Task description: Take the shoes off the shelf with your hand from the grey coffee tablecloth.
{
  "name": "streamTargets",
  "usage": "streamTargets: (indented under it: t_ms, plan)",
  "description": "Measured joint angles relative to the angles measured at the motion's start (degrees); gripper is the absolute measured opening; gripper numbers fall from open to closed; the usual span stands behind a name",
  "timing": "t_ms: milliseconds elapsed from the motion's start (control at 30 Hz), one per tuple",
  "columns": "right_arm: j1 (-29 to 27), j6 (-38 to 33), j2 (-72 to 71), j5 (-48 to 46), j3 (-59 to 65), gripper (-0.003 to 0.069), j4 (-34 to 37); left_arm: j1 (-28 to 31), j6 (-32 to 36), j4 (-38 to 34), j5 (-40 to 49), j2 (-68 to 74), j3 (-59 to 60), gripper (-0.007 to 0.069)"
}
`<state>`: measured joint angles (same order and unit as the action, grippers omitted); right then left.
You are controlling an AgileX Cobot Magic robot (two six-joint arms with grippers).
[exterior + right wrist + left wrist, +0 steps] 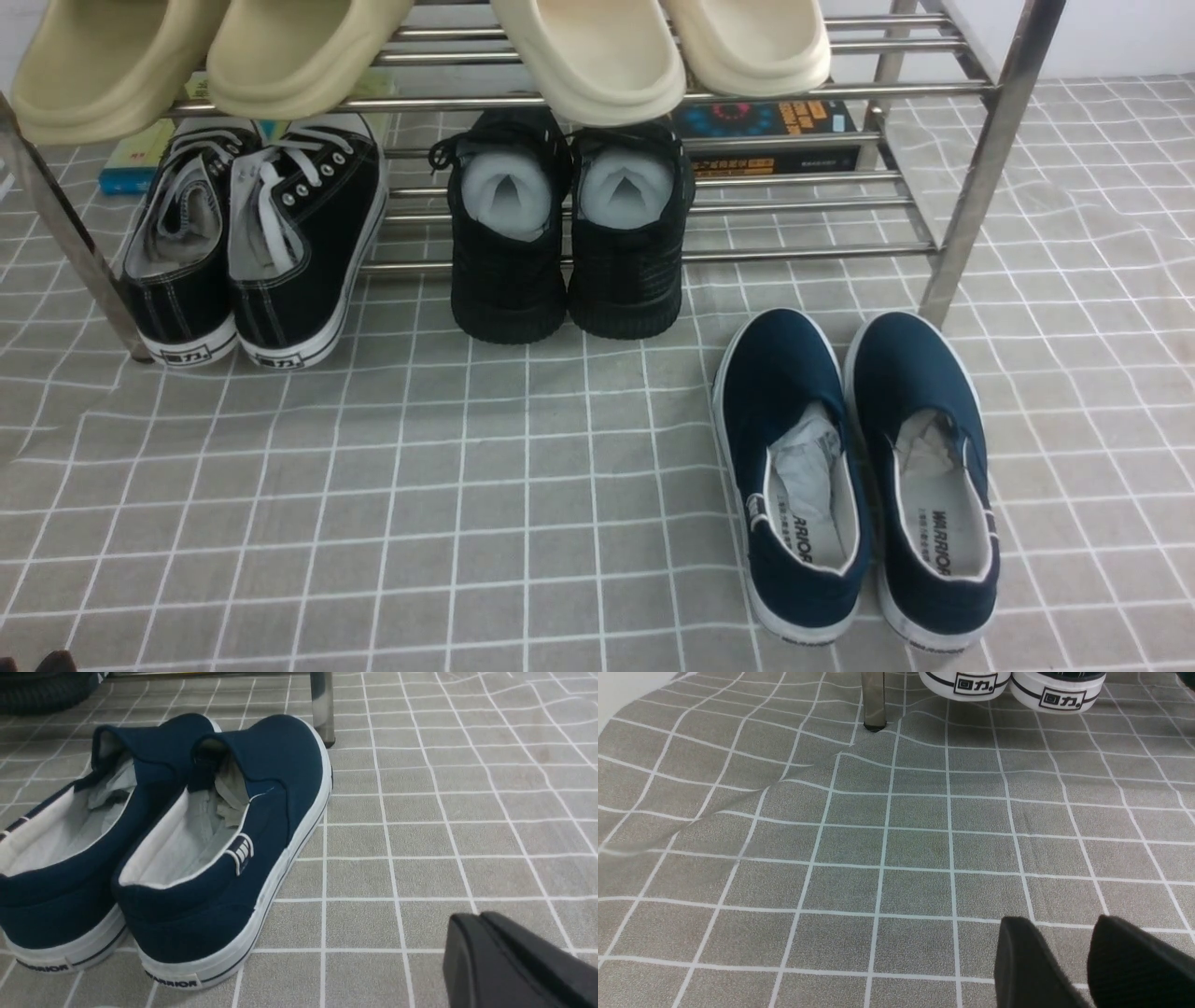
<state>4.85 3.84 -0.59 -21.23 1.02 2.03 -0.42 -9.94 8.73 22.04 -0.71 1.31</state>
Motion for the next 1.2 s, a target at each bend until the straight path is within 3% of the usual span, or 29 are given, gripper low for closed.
streamTargets:
  t_ms: [1200]
  plan:
    - [-2.1, 0.0, 0.0, -0.9, -0.2, 0.0031, -1.3, 0.0, 0.0, 0.0, 0.0, 0.0, 0.0, 0.024]
